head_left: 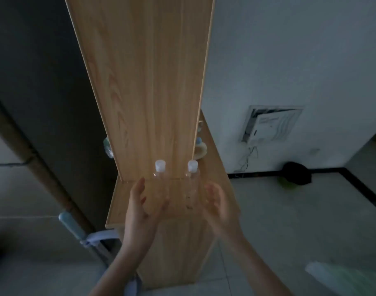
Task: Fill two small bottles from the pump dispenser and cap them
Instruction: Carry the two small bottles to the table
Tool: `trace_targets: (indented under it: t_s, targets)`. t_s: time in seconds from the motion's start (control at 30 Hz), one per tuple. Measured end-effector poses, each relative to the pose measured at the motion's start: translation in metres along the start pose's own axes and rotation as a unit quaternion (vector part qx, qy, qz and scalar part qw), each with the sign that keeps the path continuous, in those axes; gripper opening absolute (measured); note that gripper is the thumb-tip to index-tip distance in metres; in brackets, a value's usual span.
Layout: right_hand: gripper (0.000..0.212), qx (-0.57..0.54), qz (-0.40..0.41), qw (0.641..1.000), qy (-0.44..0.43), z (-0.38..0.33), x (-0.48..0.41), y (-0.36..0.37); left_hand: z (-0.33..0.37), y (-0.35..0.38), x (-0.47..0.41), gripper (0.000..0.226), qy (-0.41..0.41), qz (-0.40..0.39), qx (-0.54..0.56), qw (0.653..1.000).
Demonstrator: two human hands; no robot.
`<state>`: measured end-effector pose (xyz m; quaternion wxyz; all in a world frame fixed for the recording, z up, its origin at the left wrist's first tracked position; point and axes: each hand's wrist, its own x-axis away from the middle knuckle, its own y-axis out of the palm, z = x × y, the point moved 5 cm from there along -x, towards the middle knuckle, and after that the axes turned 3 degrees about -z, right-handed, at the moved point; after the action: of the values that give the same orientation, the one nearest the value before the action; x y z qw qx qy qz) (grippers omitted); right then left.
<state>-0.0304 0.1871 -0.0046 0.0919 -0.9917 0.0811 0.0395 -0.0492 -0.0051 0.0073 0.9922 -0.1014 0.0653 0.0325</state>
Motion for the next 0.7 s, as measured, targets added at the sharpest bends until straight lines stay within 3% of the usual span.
trace_targets:
  t_s: [0.23, 0.43, 0.7]
  targets:
    - [0.054, 0.019, -0.025, 0.999, 0.013, 0.009, -0.043, 0.025, -0.011, 0.030, -0.042, 0.058, -0.014, -0.047, -0.016, 0.999]
    - [0.045, 0.020, -0.004, 1.000, 0.010, 0.015, -0.051, 0.028, -0.026, 0.032, -0.048, 0.037, -0.039, 0.008, -0.033, 0.999]
    - [0.043, 0.030, -0.006, 1.000, 0.006, -0.010, -0.028, 0.020, -0.006, 0.019, -0.030, 0.027, -0.006, -0.010, -0.016, 1.000]
